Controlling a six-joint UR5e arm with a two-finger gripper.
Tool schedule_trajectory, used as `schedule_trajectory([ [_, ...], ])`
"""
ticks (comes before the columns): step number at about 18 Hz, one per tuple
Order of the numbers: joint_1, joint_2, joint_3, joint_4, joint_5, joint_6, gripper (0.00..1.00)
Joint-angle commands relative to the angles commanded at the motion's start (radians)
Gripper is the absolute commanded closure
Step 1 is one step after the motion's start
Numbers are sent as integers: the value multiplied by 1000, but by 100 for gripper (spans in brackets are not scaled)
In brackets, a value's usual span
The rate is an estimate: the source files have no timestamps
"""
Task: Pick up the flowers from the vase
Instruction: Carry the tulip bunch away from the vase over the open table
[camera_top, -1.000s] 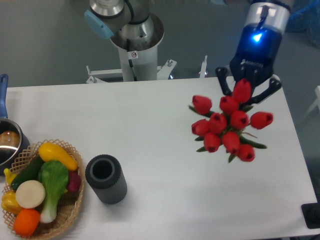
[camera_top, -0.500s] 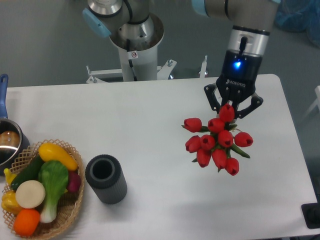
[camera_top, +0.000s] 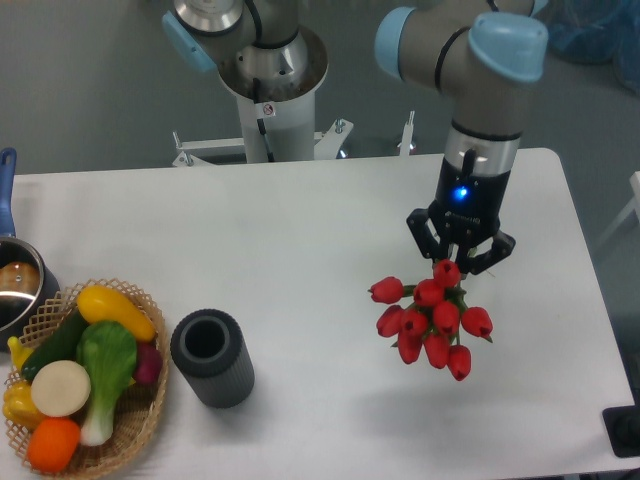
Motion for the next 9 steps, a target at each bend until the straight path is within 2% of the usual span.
schedule_trajectory([
  [3,-31,-34,40,-51,71,0,100],
  [7,-57,-77,132,-185,180,17,100],
  [9,-63,-77,129,-198,184,17,100],
])
